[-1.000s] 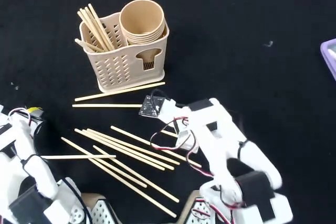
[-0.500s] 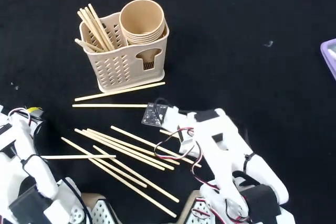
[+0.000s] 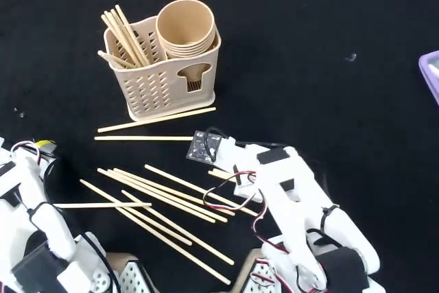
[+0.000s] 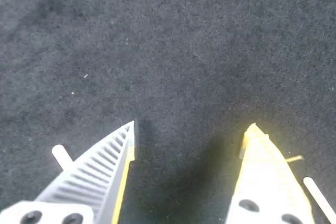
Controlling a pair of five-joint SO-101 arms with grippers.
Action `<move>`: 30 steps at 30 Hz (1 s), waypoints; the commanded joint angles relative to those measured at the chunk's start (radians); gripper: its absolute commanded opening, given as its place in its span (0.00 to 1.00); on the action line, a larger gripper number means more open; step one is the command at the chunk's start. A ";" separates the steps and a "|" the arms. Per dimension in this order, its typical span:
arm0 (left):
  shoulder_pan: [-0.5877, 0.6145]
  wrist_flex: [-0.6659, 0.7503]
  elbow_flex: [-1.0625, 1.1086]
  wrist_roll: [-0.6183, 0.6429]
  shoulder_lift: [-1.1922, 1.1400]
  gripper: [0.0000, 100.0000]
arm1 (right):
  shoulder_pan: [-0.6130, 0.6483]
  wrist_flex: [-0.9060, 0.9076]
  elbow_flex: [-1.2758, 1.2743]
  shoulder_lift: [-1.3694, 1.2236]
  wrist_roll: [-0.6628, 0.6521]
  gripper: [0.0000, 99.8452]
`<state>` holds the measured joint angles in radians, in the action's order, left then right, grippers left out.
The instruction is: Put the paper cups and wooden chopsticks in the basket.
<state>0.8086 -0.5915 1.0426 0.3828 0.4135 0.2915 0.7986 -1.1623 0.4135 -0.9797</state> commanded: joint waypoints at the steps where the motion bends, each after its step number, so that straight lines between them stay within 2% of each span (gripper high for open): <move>1: -0.010 0.014 -0.008 -0.008 0.034 0.32 | -0.017 -0.003 -0.002 0.018 -0.008 0.01; 7: -0.010 0.014 -0.008 -0.008 0.034 0.32 | -0.015 -0.008 -0.001 0.010 -0.009 0.01; 12: -0.010 0.014 -0.008 -0.008 0.034 0.32 | -0.017 0.003 0.004 0.008 -0.009 0.14; 14: -0.010 0.014 -0.008 -0.008 0.034 0.32 | -0.014 0.037 0.010 0.008 -0.012 0.17; 20: -0.010 0.014 -0.008 -0.008 0.034 0.32 | -0.014 0.104 0.042 0.008 -0.041 0.02; 27: -0.010 0.014 -0.007 -0.008 0.034 0.32 | -0.017 0.169 0.058 0.018 -0.060 0.01; 30: -0.010 0.014 -0.007 -0.008 0.034 0.32 | -0.018 0.269 0.145 0.018 -0.057 0.01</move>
<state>0.8086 -0.5915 1.0426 0.3828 0.4135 0.2915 0.9843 -1.1070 0.4120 -1.0319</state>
